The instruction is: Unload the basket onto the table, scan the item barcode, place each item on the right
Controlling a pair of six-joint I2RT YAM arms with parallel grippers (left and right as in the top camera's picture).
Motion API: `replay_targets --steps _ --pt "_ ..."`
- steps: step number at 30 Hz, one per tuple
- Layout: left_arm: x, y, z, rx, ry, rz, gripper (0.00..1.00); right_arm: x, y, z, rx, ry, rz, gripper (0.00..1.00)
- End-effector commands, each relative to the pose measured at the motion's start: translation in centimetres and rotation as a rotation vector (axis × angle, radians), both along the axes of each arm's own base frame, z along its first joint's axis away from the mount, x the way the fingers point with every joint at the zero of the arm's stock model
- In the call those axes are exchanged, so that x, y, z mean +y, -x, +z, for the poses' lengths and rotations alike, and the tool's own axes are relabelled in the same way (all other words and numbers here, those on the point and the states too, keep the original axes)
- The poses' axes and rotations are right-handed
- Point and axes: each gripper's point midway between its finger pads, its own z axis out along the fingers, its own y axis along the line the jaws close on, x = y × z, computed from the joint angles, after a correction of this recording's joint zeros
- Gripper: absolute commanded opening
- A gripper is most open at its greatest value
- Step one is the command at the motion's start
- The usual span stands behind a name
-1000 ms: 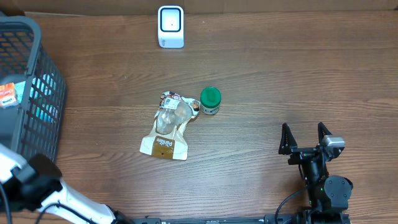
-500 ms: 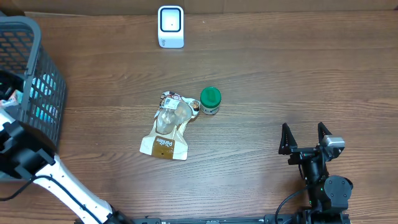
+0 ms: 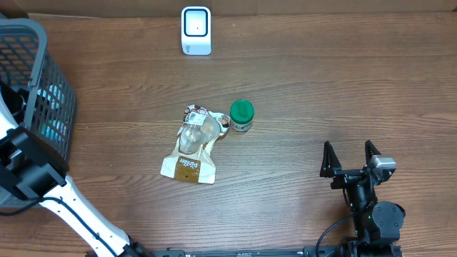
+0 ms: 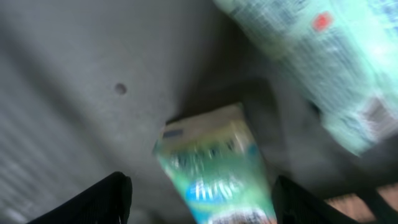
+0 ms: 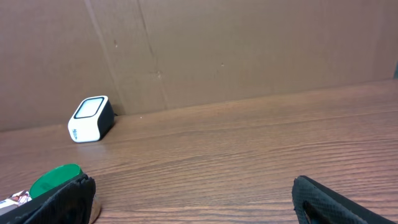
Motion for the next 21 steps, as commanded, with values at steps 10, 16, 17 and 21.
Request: replay_targets --steps 10,16,17,21 --pt "-0.8 1.1 -4.9 0.05 0.047 -0.074 0.05 0.1 0.0 -0.2 -0.005 0.002 0.005 1.0" --pt "-0.4 0.6 -2.9 0.026 0.028 -0.084 0.04 0.1 0.0 -0.2 -0.005 0.002 0.005 1.0" --pt "-0.2 0.4 -2.1 0.016 0.019 -0.084 0.05 0.1 0.0 -0.2 -0.005 0.002 0.005 1.0" --pt "0.8 -0.9 3.3 -0.071 -0.055 -0.097 0.04 0.1 0.0 -0.2 -0.005 0.002 0.005 1.0"
